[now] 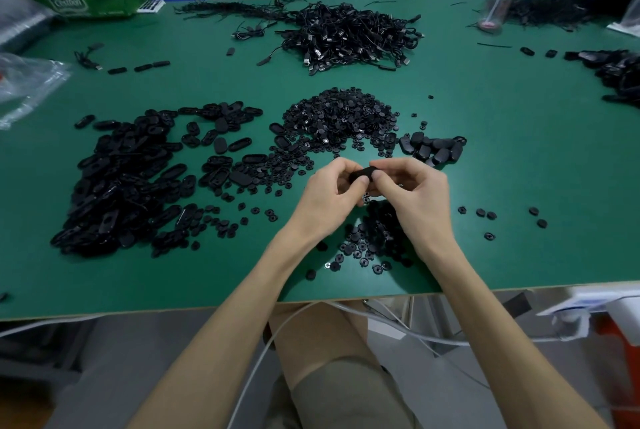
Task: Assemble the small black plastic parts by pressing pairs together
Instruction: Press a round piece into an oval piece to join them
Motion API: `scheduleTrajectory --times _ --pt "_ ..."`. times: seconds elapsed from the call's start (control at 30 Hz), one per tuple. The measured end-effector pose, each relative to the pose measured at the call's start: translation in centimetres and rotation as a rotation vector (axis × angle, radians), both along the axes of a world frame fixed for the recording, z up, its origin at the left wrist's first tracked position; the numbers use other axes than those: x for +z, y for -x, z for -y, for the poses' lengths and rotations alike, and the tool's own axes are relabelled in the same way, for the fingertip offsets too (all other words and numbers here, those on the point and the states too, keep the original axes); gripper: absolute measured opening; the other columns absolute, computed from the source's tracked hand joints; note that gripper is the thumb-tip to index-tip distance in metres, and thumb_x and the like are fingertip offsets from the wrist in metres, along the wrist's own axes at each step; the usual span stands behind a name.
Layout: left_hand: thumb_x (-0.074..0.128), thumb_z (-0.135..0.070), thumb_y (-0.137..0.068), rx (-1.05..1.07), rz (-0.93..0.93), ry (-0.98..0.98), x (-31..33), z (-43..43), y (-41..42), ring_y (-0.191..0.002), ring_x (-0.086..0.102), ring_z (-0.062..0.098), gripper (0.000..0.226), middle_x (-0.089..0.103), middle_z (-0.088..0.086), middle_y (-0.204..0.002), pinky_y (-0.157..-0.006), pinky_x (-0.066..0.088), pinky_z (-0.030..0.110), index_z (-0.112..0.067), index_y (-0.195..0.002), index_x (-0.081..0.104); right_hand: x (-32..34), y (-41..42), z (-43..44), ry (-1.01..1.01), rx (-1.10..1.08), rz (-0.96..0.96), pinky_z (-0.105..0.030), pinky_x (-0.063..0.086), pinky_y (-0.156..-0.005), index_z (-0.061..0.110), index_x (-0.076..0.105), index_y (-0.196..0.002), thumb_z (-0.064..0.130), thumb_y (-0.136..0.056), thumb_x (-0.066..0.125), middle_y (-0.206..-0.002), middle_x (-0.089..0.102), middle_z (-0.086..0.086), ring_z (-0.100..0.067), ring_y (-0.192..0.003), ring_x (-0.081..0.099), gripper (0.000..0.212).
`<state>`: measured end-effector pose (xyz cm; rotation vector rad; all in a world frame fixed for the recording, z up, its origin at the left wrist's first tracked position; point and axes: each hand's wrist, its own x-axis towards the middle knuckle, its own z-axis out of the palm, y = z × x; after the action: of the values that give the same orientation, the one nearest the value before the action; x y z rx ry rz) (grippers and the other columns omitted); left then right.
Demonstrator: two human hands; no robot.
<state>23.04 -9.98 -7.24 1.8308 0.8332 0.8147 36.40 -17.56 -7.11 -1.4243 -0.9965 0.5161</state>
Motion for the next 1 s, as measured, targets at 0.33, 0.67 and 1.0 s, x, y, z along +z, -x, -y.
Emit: scheduleTrajectory --times 0.33,0.67,1.0 --pt "0.064 -0.005 -0.101 -0.019 0.107 0.089 0.13 0.02 0.09 -0.063 0.065 0.022 0.013 0.071 0.012 -0.086 -0.072 0.058 0.046 0.006 -0.108 0.065 0.05 -0.01 0.1 -0.017 0.003 0.033 -0.034 0.061 -0.078 0.016 0.075 -0.101 0.005 -0.093 0.071 -0.084 0.077 -0.001 -0.017 -0.078 0.075 0.014" --pt "0.067 -0.006 -0.099 0.008 0.221 0.209 -0.07 -0.42 0.36 -0.062 0.066 0.014 0.02 0.071 0.01 -0.079 -0.066 0.055 0.029 0.009 -0.112 0.068 0.45 0.61 0.23 -0.01 0.025 0.267 -0.036 0.057 -0.076 0.024 0.068 -0.1 0.006 -0.091 0.074 -0.103 0.068 -0.001 -0.011 -0.086 0.068 0.021" --pt "0.071 -0.01 -0.097 -0.02 0.267 0.242 -0.19 -0.68 0.69 -0.063 0.07 0.018 0.018 0.078 0.01 -0.084 -0.063 0.056 0.025 0.002 -0.109 0.076 0.01 0.48 0.04 -0.028 -0.033 0.348 -0.022 0.052 -0.075 0.025 0.069 -0.097 0.015 -0.091 0.077 -0.101 0.068 0.007 -0.007 -0.084 0.066 0.014"
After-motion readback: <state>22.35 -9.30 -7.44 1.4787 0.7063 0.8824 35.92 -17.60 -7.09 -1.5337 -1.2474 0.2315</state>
